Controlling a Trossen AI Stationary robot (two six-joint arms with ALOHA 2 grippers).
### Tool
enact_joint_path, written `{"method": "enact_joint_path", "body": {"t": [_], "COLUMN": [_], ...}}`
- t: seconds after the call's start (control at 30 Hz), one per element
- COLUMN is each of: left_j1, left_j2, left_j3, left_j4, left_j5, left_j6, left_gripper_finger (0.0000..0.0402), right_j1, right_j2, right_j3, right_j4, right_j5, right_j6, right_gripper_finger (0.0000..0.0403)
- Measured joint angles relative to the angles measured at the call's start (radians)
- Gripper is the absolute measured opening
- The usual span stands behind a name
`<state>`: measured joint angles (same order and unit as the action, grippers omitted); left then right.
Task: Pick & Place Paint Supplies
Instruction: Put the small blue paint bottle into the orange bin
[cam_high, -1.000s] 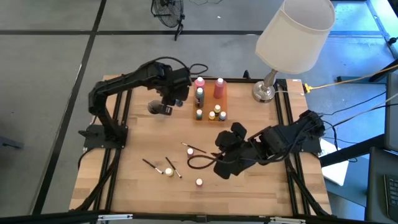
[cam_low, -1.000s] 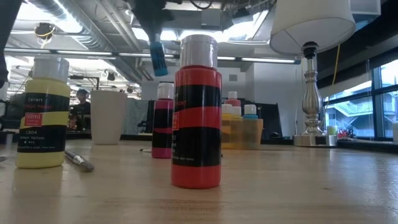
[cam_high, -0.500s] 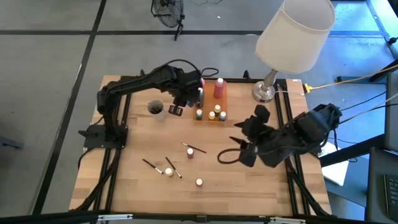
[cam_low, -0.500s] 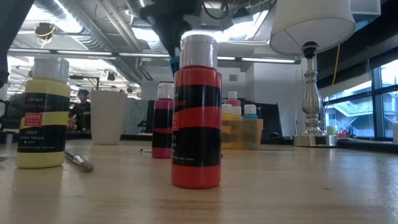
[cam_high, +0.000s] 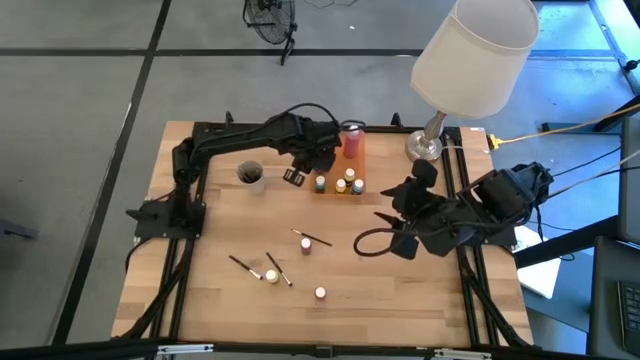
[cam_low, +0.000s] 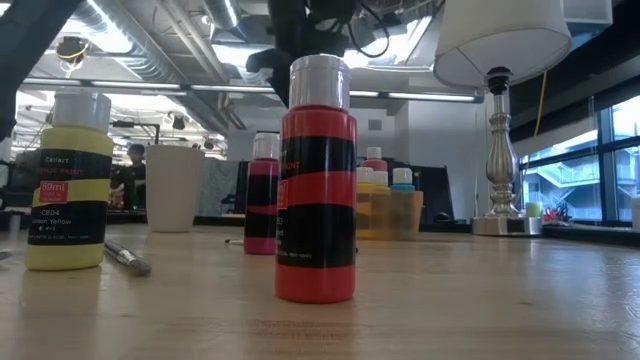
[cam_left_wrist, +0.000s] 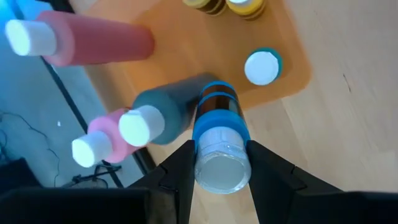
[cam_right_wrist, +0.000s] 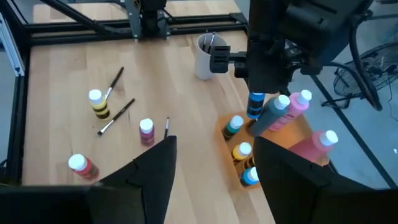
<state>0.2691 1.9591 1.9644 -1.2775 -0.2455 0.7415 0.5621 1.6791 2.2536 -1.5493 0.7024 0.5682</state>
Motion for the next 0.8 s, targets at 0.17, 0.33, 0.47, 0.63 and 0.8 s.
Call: {"method": "enact_joint_path", "body": {"t": [0.17,0.33,0.47,0.63,0.8], "left_j1": [0.000,0.000,0.002,0.008,0.008], "left_j2": [0.016,0.046,0.062,0.076,0.093], "left_j3": [0.000,0.000,-0.001,-0.002,-0.002], "left_j4": [0.024,0.046,0.039,0.037,0.029], "left_j5": [0.012,0.021,0.028,0.033,0.063], "left_j6": [0.043,0.066,0.067,0.078,0.082], "left_gripper_finger": [0.0116,0.0116,0.0116,0.0116,0.0116], "right_j1": [0.000,0.000,0.000,0.001,0.001], "right_j2": [0.001,0.001,0.001,0.001,0.001], "right_j3": [0.000,0.000,0.000,0.000,0.000], "right_j4": [-0.002,-0.022,-0.022,-0.022,-0.022], "right_j5": [-0.001,-0.003,-0.006,-0.011,-0.023], "right_j6": [0.002,0.027,0.027,0.029,0.029], "right_gripper_finger": [0.0217,0.0217,0.0217,0.0217,0.0217]}}
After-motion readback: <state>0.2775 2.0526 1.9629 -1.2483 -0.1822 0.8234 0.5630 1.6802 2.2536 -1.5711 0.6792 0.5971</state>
